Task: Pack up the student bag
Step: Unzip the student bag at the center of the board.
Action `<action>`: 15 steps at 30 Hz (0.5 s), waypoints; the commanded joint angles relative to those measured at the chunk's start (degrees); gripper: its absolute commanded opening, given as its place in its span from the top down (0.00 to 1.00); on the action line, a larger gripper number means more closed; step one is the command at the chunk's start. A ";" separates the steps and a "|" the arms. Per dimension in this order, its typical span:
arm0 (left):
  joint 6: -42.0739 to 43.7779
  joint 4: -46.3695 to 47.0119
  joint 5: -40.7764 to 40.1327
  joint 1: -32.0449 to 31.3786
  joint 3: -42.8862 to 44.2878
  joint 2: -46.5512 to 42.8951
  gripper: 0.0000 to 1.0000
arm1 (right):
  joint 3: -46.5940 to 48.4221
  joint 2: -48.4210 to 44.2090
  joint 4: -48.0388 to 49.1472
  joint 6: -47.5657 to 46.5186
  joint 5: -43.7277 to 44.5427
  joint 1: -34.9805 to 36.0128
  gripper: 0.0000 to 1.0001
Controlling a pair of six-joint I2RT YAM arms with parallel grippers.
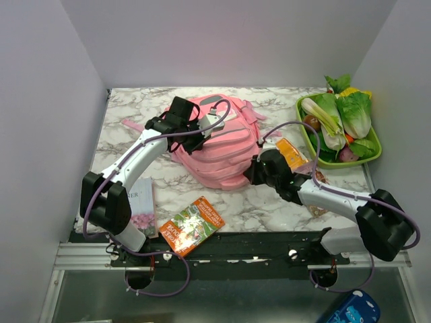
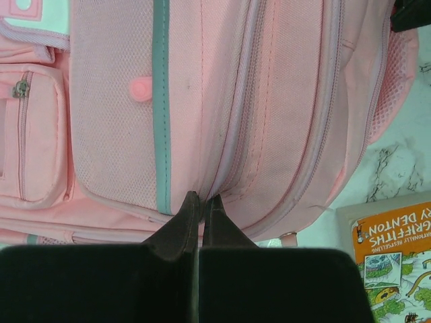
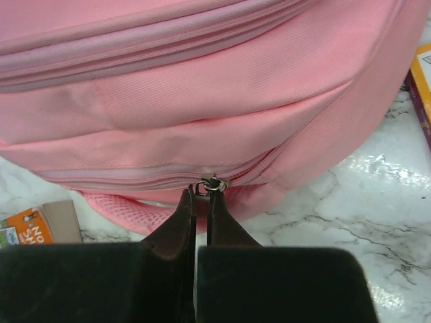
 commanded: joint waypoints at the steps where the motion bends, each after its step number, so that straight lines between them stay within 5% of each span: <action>1: -5.23 3.66 -0.20 -1.35 2.34 -0.45 1.00 | 2.18 -2.26 -1.68 -0.75 -1.53 3.36 0.99; 15: -22.01 7.36 -1.35 -3.11 5.85 4.46 1.00 | 13.43 6.77 -5.65 1.19 -1.36 16.90 0.99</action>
